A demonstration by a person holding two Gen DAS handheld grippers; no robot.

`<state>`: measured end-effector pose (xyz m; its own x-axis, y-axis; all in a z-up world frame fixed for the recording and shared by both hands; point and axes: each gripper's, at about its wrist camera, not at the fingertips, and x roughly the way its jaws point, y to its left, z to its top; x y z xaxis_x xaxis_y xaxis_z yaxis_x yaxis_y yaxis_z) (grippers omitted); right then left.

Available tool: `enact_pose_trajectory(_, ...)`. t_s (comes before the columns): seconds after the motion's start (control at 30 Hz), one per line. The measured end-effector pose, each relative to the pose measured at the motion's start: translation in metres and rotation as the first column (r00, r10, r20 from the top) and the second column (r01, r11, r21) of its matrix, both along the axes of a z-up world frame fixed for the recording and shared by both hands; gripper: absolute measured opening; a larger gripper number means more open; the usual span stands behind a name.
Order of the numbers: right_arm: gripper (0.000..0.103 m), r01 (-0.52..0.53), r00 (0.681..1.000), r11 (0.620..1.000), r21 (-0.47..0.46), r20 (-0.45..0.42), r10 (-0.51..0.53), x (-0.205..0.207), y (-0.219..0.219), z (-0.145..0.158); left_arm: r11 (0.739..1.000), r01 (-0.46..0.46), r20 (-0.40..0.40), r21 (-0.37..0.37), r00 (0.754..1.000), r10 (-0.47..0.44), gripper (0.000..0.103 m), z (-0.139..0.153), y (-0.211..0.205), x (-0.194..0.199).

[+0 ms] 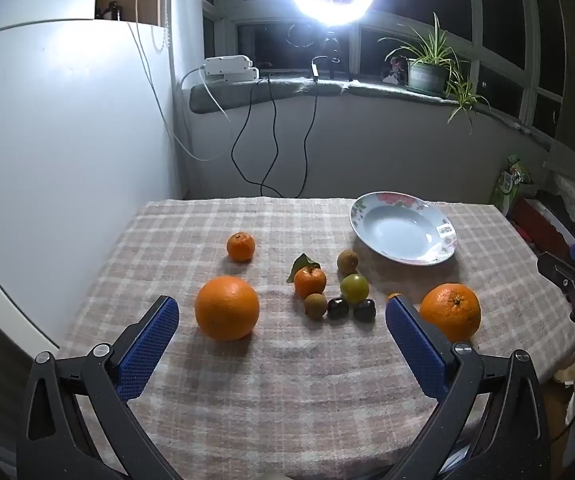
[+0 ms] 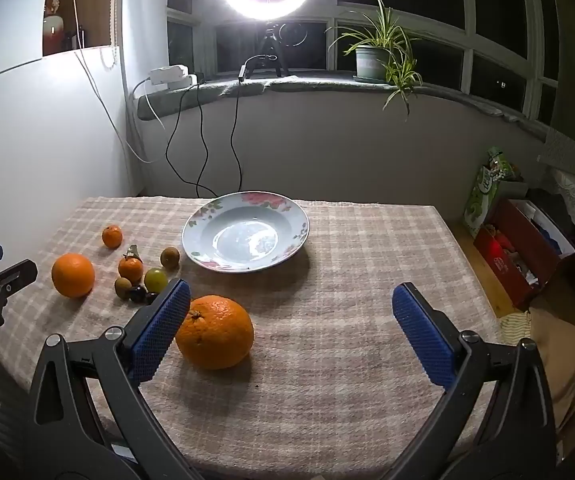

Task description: Organize fruits

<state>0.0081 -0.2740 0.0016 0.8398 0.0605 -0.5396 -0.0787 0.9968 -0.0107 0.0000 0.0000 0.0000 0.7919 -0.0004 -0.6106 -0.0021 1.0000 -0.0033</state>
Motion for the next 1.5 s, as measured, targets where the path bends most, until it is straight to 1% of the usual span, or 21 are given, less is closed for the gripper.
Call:
enact_pose_trajectory(0.17,0.103,0.0,1.0,1.0,0.001,0.001,0.0,0.0,0.0,0.001,1.0,0.001,0.004,0.002,1.0,-0.001,0.103,0.002,0.002,0.002)
enact_pose_trajectory(0.23,0.103,0.0,1.0,1.0,0.001,0.0,0.0,0.0,0.0,0.001,1.0,0.001,0.007,0.002,1.0,-0.001,0.103,0.002,-0.004,0.006)
enact_pose_trajectory(0.43,0.103,-0.002,1.0,1.0,0.003,-0.002,0.002,0.0,0.0,0.001,1.0,0.001,0.015,-0.002,1.0,-0.001,0.103,0.004,-0.003,-0.001)
enact_pose_trajectory(0.57,0.103,-0.006,1.0,1.0,0.005,-0.002,0.006,0.0,0.0,0.001,1.0,0.004,-0.006,0.002,1.0,-0.004,0.103,0.004,-0.001,-0.001)
enact_pose_trajectory(0.8,0.103,-0.009,1.0,1.0,0.006,-0.004,0.009,0.001,0.001,-0.001,1.0,0.009,-0.019,-0.001,1.0,-0.009,0.103,0.0,0.0,0.0)
enact_pose_trajectory(1.17,0.102,-0.022,1.0,1.0,0.008,-0.013,0.022,0.004,0.004,-0.003,1.0,0.02,0.001,0.0,1.0,-0.02,0.101,-0.006,-0.004,0.002)
enact_pose_trajectory(1.27,0.102,-0.028,1.0,1.0,0.007,-0.011,0.028,0.007,0.006,-0.004,0.999,0.027,0.009,0.02,1.0,-0.027,0.101,-0.005,-0.005,0.005)
enact_pose_trajectory(1.33,0.102,-0.039,0.999,0.999,0.015,-0.014,0.039,0.009,0.005,-0.004,1.0,0.021,0.011,-0.001,1.0,-0.021,0.101,-0.006,-0.001,0.006)
enact_pose_trajectory(1.43,0.102,-0.037,0.999,0.999,0.002,-0.01,0.037,0.011,0.005,-0.004,1.0,0.008,0.012,-0.003,1.0,-0.008,0.101,-0.01,0.001,0.008)
enact_pose_trajectory(1.47,0.102,-0.033,0.999,0.999,0.003,-0.014,0.033,0.012,0.004,-0.005,0.999,0.009,0.007,-0.039,1.0,-0.009,0.101,-0.012,0.001,0.009)
enact_pose_trajectory(1.5,0.102,-0.032,0.999,0.999,0.01,-0.022,0.032,0.013,0.003,-0.006,0.999,0.013,0.011,-0.044,1.0,-0.013,0.101,-0.014,0.0,0.01)
